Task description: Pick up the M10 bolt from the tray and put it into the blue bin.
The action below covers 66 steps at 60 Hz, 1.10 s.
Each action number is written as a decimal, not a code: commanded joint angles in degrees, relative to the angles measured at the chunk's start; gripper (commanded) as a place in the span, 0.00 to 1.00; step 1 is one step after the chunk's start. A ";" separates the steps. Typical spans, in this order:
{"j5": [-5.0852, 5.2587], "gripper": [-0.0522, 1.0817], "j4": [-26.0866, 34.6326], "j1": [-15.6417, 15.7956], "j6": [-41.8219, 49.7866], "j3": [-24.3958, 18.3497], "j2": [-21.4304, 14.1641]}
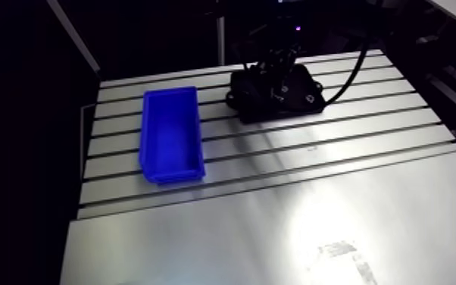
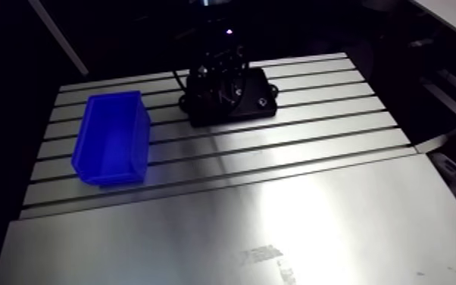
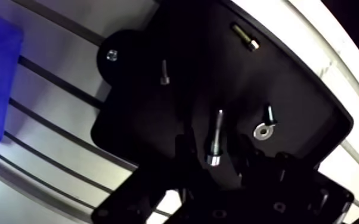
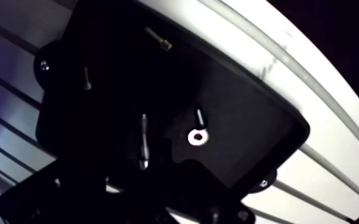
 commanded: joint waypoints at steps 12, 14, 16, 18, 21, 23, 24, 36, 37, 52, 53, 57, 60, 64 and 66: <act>-0.01 0.56 -0.35 -0.01 0.05 0.22 0.74; -0.01 0.56 -0.35 0.05 0.05 0.15 0.74; -0.01 0.57 -0.42 -0.01 0.05 0.14 0.74; -0.01 0.58 -0.59 -0.02 -0.04 0.06 0.74; -0.01 0.58 -0.68 -0.03 -0.04 0.05 0.74; -0.01 0.58 -0.70 -0.03 -0.12 0.05 0.74; -0.01 0.58 -0.70 -0.03 -0.28 0.12 0.74; -0.01 0.58 -0.70 0.06 -0.48 0.22 0.72; -0.01 0.58 -0.70 0.06 -0.48 0.22 0.72; -0.01 0.65 -0.70 0.06 -0.47 0.22 0.73; -0.01 0.65 -0.70 0.06 -0.40 0.22 0.74; -0.01 0.67 -0.70 0.06 -0.47 0.22 0.74; -0.01 0.67 -0.70 0.06 -0.41 0.22 0.74; -0.01 0.70 -0.70 0.06 -0.48 0.22 0.74; -0.01 0.71 -0.70 0.06 -0.48 0.22 0.74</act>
